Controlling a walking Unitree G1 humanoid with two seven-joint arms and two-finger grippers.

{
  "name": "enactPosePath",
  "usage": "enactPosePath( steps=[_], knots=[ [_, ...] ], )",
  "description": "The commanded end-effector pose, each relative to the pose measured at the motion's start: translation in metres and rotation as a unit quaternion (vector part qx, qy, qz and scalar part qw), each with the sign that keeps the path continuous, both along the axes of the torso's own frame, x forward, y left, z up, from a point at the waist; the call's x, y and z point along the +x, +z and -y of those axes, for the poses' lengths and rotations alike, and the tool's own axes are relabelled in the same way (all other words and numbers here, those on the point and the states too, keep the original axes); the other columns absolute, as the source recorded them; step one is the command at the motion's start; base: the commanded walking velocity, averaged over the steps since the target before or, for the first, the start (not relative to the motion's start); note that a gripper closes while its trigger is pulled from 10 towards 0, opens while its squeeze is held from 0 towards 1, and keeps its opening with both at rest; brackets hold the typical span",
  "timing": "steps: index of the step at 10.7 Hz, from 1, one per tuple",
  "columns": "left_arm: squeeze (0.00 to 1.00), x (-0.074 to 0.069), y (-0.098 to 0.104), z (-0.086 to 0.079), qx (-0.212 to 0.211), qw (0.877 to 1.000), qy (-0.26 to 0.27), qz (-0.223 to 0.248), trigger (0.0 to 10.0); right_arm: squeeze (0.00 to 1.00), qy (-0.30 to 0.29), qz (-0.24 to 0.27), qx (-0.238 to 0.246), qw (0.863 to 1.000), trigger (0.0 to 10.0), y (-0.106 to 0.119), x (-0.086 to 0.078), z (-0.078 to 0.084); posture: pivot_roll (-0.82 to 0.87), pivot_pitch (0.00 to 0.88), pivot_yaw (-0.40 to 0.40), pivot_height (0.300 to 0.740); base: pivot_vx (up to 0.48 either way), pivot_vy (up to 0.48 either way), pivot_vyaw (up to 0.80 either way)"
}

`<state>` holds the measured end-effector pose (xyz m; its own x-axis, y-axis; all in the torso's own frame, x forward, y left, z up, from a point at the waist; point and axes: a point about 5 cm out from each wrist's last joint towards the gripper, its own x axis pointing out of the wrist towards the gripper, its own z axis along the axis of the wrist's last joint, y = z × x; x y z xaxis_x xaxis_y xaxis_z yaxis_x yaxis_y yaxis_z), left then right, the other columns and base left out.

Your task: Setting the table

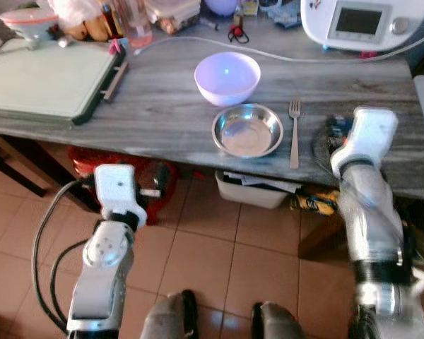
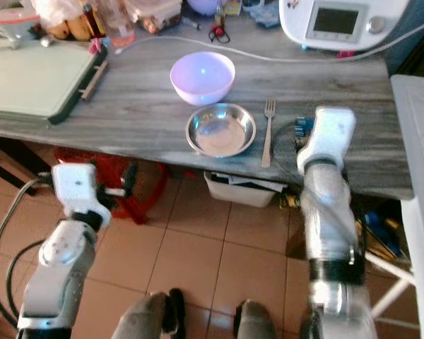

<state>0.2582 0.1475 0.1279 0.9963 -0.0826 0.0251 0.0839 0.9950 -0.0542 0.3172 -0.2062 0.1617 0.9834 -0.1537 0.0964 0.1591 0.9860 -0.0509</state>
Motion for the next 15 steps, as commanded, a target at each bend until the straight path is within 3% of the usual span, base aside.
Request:
enactPosePath(
  steps=[1,3,4,7,8,9,12,15],
  knots=[
    [0.0,-0.004,-0.003,0.0,-0.005,1.0,0.004,-0.008,10.0,1.0,0.015,0.011,-0.007,1.0,10.0,0.002,-0.006,-0.01,0.01,0.167,0.057,0.74,0.0,0.0,0.0],
    [0.0,-0.005,-0.006,0.003,-0.011,1.0,0.001,-0.013,10.0,1.0,0.041,0.009,-0.012,0.999,10.0,-0.004,-0.016,-0.027,-0.01,0.127,0.064,0.74,0.0,0.0,0.0],
    [0.0,0.002,-0.01,0.007,-0.013,1.0,-0.012,-0.019,10.0,1.0,0.05,0.017,-0.012,0.999,10.0,-0.004,-0.018,-0.036,-0.02,0.087,0.071,0.74,0.0,0.0,0.0],
    [0.0,0.007,-0.008,0.009,-0.016,1.0,-0.013,-0.015,10.0,1.0,0.045,0.009,-0.011,0.999,10.0,-0.008,-0.019,-0.033,-0.02,0.068,0.066,0.74,-0.286,0.0,0.0],
    [0.0,0.007,-0.008,0.011,-0.017,1.0,-0.014,-0.013,10.0,0.14,0.048,0.001,-0.006,0.999,10.0,-0.011,-0.019,-0.035,-0.02,0.072,0.063,0.74,-0.296,0.0,0.0],
    [0.0,0.007,-0.008,0.012,-0.019,1.0,-0.014,-0.012,10.0,0.0,0.048,-0.002,-0.005,0.999,10.0,-0.012,-0.019,-0.036,-0.02,0.072,0.063,0.74,-0.292,0.0,0.0],
    [0.0,0.009,-0.008,0.01,-0.019,1.0,-0.012,-0.009,10.0,0.0,0.034,-0.017,0.002,0.999,10.0,-0.015,-0.019,-0.031,-0.03,0.084,0.059,0.74,-0.296,0.0,0.0],
    [0.0,0.009,-0.009,0.013,-0.02,1.0,-0.015,-0.01,10.0,0.0,0.041,-0.03,-0.005,0.999,10.0,-0.018,-0.017,-0.036,-0.03,0.088,0.057,0.74,-0.283,0.0,0.0]
  ],
)
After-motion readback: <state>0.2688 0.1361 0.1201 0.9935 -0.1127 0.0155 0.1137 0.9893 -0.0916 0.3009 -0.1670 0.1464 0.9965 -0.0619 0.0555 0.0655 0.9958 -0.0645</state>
